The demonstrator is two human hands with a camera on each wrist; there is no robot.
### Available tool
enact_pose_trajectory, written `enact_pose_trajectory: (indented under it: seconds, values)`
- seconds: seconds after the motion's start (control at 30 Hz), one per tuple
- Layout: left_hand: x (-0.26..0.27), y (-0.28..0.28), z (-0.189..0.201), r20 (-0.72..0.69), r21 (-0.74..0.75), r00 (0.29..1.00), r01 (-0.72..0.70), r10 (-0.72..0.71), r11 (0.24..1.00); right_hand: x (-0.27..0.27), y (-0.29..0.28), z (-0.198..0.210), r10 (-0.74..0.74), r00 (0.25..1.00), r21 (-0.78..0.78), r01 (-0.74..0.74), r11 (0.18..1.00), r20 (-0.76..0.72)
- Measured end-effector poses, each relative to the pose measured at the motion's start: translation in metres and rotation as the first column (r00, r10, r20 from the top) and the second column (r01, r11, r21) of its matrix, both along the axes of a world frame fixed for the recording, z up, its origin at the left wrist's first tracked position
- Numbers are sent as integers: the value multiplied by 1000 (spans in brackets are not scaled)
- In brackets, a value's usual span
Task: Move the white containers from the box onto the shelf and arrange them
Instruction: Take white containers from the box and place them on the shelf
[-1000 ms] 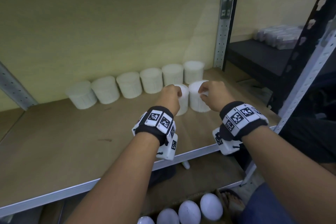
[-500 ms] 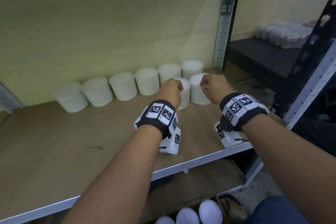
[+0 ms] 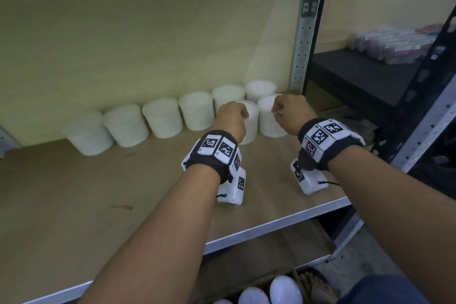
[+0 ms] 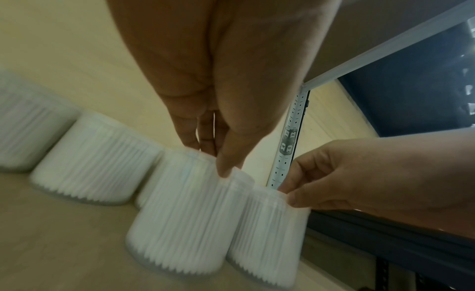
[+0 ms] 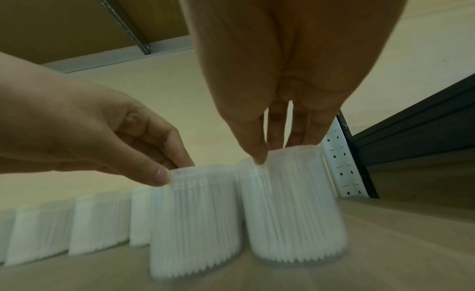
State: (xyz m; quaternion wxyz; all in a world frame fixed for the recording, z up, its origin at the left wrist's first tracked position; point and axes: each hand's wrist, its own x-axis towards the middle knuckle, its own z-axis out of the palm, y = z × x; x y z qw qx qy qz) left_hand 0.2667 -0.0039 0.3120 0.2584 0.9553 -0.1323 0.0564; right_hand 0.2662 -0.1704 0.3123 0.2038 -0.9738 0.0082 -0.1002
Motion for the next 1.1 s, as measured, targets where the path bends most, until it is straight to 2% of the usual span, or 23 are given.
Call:
enact_pose_trajectory:
  seconds: [0.2,0.27,0.37,0.63,0.93,1.1]
  values:
    - [-10,5,7,-46,23,998,40,-38,999,-10,-3,6,35,999,-37,-36,999,-26]
    - [-21,8,9,-49,47,997,65,-63,997,-22,-5,9,35,999,11,-35,999,-10]
    - [-45,12,11,-54,47,996,68,-66,997,-46,-6,10,19,999,73,-22,997,42]
    - [-123,22,13,-126,34,986,117,-112,993,-130,-5,1,6,997,74,0,997,-81]
    - [-199,18,-17,-157,27,972,181,-175,983,-211,-1,-40,25,993,74,-16,997,-118]
    - [-227,12,-55,-153,9,964,220,-216,976,-237,-4,-81,13,987,96,3,995,-162]
